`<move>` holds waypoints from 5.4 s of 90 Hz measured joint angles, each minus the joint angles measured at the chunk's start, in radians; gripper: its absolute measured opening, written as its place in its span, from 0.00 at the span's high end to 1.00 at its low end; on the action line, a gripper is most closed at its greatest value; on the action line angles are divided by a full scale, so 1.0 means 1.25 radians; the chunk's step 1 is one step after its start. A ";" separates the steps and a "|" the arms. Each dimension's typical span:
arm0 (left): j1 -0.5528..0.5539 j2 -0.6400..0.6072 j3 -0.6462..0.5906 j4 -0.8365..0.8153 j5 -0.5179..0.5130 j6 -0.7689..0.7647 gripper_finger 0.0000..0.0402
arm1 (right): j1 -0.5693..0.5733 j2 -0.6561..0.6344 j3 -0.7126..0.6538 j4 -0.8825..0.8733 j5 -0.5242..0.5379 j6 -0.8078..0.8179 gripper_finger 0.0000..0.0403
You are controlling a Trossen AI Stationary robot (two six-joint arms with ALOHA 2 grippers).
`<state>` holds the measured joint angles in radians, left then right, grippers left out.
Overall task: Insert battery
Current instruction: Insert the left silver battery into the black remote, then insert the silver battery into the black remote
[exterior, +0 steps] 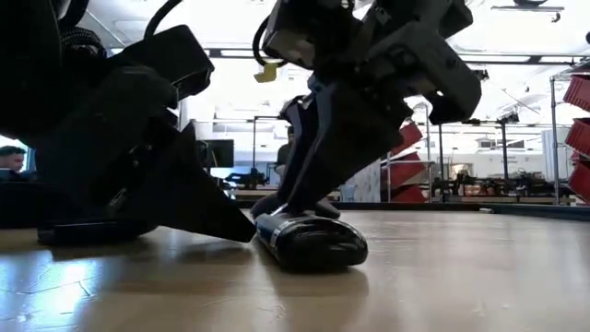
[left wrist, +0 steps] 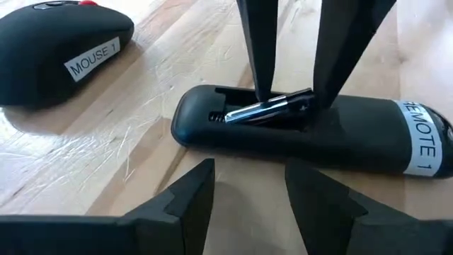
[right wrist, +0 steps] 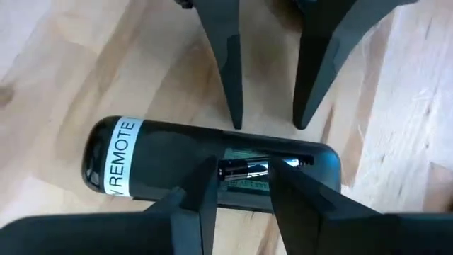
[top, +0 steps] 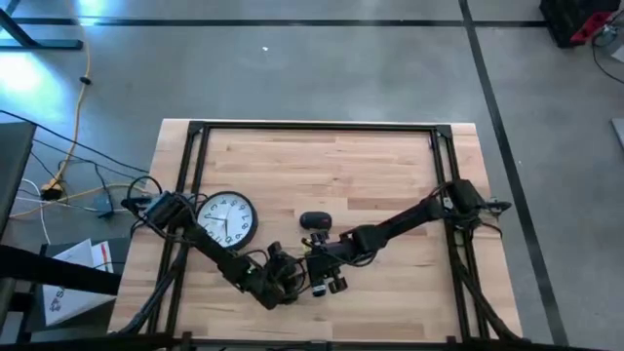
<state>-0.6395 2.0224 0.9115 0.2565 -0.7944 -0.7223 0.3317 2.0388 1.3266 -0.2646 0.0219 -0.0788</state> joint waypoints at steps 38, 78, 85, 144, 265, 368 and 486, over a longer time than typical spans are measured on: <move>0.005 0.000 0.000 0.005 0.000 0.000 0.61 | -0.005 0.000 0.000 0.029 -0.005 0.000 0.85; 0.004 0.000 0.000 0.005 -0.001 0.001 0.61 | -0.010 0.003 0.000 0.030 -0.005 -0.005 1.00; 0.004 0.000 0.000 0.006 -0.001 0.001 0.61 | -0.010 0.013 0.000 0.036 -0.005 -0.002 1.00; 0.004 -0.001 0.000 0.032 -0.003 0.037 0.61 | -0.031 0.022 0.001 0.026 -0.014 0.021 1.00; -0.020 -0.174 0.000 -0.219 -0.159 0.034 0.61 | -0.134 -0.143 -0.001 -0.356 0.442 0.243 1.00; 0.246 -0.273 0.000 -0.365 0.093 0.257 0.61 | -0.952 -0.077 -0.037 -0.662 0.440 -0.230 0.60; 0.453 -0.272 0.000 -0.290 0.130 0.440 0.61 | -1.092 0.125 0.066 -0.770 0.554 -0.564 0.21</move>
<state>-0.0738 1.6821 0.9112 -0.1065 -0.6325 -0.1727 -1.0334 2.1948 1.4090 -1.2266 0.7143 -0.7836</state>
